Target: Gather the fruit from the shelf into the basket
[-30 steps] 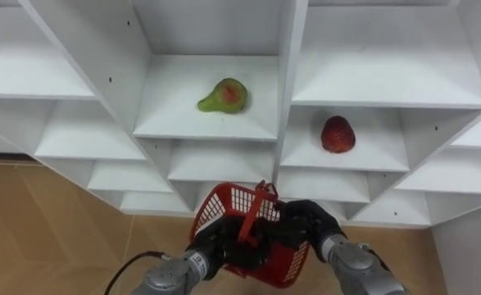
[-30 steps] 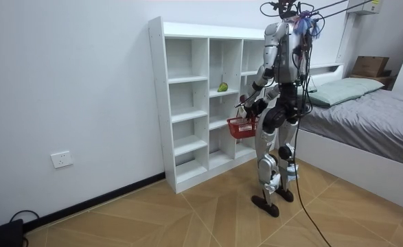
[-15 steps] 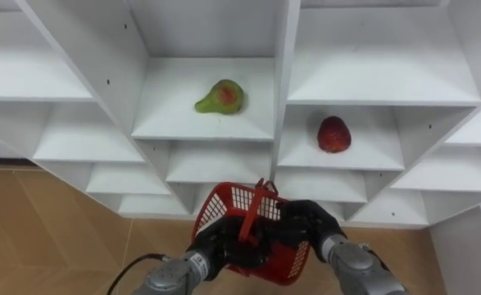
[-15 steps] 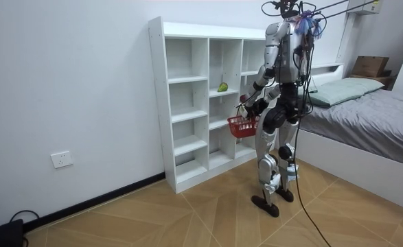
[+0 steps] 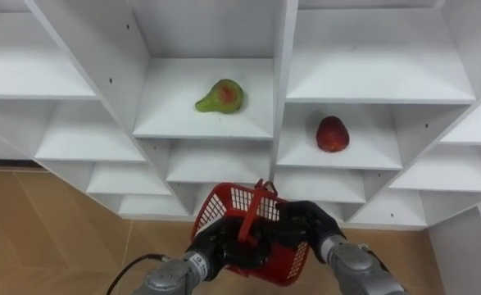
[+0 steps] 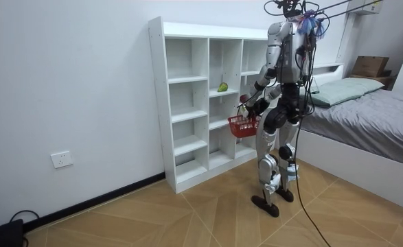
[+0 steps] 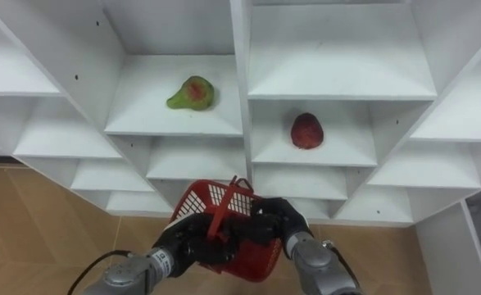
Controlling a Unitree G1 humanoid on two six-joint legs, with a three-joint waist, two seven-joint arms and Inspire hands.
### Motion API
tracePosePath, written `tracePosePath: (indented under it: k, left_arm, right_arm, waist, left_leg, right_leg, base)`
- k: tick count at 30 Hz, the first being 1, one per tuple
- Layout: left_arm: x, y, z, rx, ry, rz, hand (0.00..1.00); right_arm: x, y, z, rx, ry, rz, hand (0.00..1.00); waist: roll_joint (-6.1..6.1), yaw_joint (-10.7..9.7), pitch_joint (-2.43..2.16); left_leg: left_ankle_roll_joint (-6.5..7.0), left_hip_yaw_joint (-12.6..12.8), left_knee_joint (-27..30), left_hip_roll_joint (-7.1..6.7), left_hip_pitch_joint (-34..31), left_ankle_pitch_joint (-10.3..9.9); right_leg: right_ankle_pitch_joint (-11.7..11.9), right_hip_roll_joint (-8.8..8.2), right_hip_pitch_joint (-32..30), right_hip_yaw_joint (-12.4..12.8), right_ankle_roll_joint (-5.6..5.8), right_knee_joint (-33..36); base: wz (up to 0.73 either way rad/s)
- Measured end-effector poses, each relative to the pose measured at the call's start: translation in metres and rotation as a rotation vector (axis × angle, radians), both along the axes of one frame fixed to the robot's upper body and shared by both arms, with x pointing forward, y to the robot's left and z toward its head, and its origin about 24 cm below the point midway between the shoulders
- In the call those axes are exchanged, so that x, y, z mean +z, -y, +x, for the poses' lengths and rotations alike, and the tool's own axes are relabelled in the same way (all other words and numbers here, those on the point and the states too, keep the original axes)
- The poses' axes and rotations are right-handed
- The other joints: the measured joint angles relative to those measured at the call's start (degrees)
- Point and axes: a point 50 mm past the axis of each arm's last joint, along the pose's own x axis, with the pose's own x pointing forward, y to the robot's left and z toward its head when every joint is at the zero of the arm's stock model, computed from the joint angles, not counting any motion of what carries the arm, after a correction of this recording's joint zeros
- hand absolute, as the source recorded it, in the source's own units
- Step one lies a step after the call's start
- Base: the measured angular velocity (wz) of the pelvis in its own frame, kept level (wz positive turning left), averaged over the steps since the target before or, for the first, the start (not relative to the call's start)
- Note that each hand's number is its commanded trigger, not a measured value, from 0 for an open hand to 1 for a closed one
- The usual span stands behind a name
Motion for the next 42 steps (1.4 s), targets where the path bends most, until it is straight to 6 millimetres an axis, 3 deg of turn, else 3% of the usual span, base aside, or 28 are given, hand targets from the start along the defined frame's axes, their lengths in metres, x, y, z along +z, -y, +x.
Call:
tracePosePath:
  k: [5, 11, 26, 42]
  left_arm:
    - [-0.003, -0.005, -0.003, -0.008, -0.017, 0.032, 1.0]
    - [-0.005, -0.006, -0.006, -0.006, -0.038, 0.038, 1.0]
    - [-0.012, -0.009, -0.012, 0.032, -0.075, 0.076, 1.0]
    - [-0.008, -0.013, -0.007, 0.068, -0.065, 0.11, 1.0]
  right_arm:
    - [-0.007, -0.002, -0.01, -0.032, -0.074, 0.094, 0.0]
    - [-0.015, -0.001, -0.026, -0.095, -0.136, 0.2, 0.0]
    - [-0.025, -0.005, -0.048, -0.268, -0.256, 0.44, 0.0]
    - [-0.017, -0.014, -0.05, -0.358, -0.24, 0.623, 0.0]
  waist:
    - [-0.79, 0.1, -0.68]
    - [-0.65, 0.0, -0.78]
    - [-0.76, 0.0, -0.63]
    - [-1.48, -0.23, -0.49]
  left_leg:
    - [0.0, 0.1, -0.01, 0.0, 0.09, 0.0]
    - [0.0, 0.45, -0.02, 0.07, 0.32, 0.01]
    - [-0.06, 0.95, -1.19, 0.08, 1.69, 0.12]
    - [-0.06, 1.49, -1.19, 0.04, 1.14, 0.12]
  right_leg:
    - [0.0, 0.09, 0.12, 0.11, 0.0, -0.15]
    - [0.02, 0.06, 0.35, 0.14, -0.03, -0.1]
    - [0.08, 0.36, 0.97, 1.37, -0.1, -0.49]
    - [0.07, 0.46, 0.23, 1.7, -0.08, -0.46]
  base:
    - [0.0]
    - [0.0]
    - [-0.02]
    - [-0.01]
